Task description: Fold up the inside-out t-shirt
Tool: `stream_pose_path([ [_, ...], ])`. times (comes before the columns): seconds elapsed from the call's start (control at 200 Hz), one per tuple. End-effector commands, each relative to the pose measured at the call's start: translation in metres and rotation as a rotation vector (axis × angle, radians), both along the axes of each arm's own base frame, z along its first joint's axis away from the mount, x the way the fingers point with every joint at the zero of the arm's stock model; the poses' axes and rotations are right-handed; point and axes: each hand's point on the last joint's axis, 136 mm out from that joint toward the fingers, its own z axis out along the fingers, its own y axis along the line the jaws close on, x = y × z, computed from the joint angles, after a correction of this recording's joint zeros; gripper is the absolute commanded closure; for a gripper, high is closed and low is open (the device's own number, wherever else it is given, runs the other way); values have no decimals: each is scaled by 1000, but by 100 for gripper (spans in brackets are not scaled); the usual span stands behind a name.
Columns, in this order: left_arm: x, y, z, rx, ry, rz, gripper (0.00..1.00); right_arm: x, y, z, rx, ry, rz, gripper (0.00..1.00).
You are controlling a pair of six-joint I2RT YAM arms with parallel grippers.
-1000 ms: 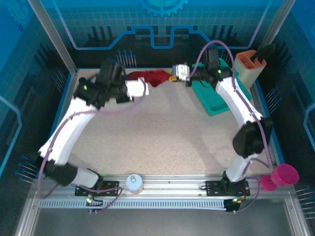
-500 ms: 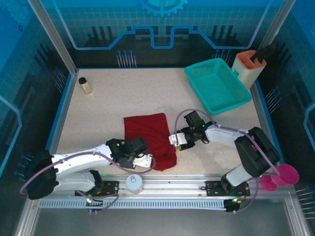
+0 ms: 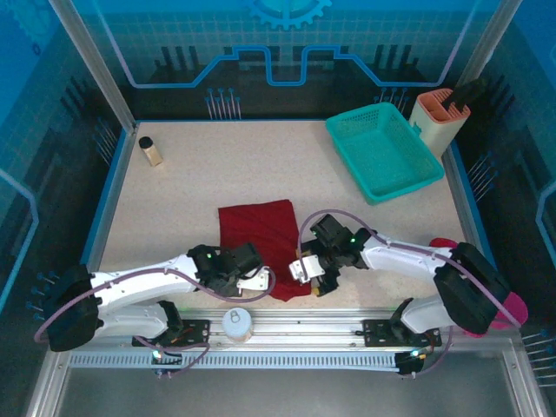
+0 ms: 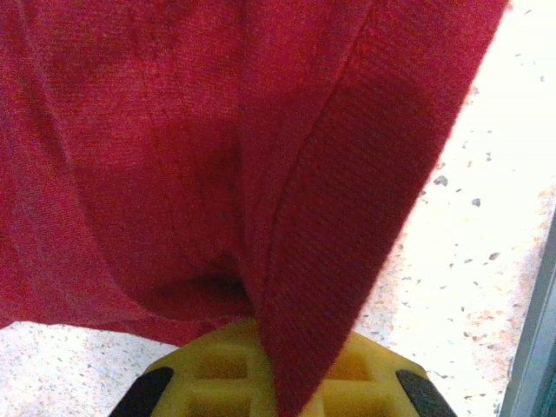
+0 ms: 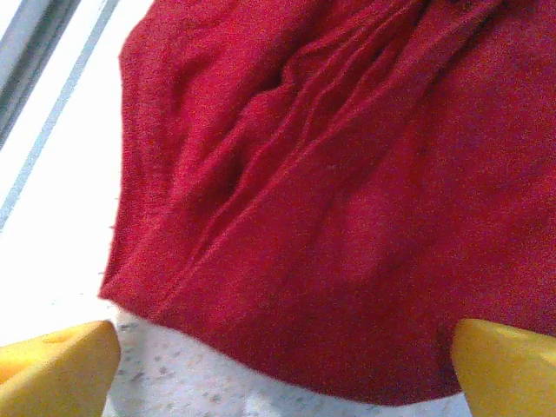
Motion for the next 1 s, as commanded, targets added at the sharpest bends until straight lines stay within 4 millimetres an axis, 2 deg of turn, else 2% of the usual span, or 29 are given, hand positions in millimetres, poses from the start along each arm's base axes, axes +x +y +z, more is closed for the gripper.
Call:
stream_pose_path([
  [0.0, 0, -13, 14, -92, -7, 21, 100, -21, -2, 4, 4, 80, -58, 0],
  [0.095, 0, -14, 15, -98, -8, 24, 100, -21, 3, 9, 40, 96, -109, 0],
  [0.25, -3, -13, 15, -104, 9, 35, 100, -25, 8, -7, 13, 105, -167, 0],
  [0.345, -4, -15, 15, -117, 19, 33, 100, -16, 8, -21, -37, 118, -253, 0],
  [0.415, -4, -15, 15, -116, 20, 34, 100, -13, 6, -33, -82, 110, -269, 5],
  [0.46, -5, -14, 16, -112, 22, 32, 100, -14, 5, -39, -106, 100, -261, 18],
  [0.485, -5, -14, 16, -112, 24, 31, 100, -13, 5, -41, -113, 93, -257, 33],
  [0.52, -6, -14, 16, -111, 26, 27, 100, -12, 3, -44, -125, 78, -249, 63],
  [0.54, -6, -14, 17, -111, 28, 27, 100, -11, 2, -45, -132, 65, -245, 76],
  [0.58, -8, -13, 17, -110, 34, 25, 100, -7, -1, -45, -142, 52, -262, 85],
  [0.655, -12, -13, 20, -115, 47, 4, 100, -10, 0, -33, -105, 122, -305, 97],
  [0.7, -14, -13, 24, -121, 53, -11, 100, -17, 2, -20, -54, 166, -297, 100],
  [0.816, -24, -18, 49, -157, 92, -62, 100, -43, 3, 16, 42, 243, -211, 100],
  [0.901, -42, -24, 73, -181, 167, -145, 100, -60, -4, 46, 84, 273, -140, 100],
  [0.996, -48, -23, 92, -177, 184, -198, 100, -62, -11, 74, 134, 303, -132, 100],
])
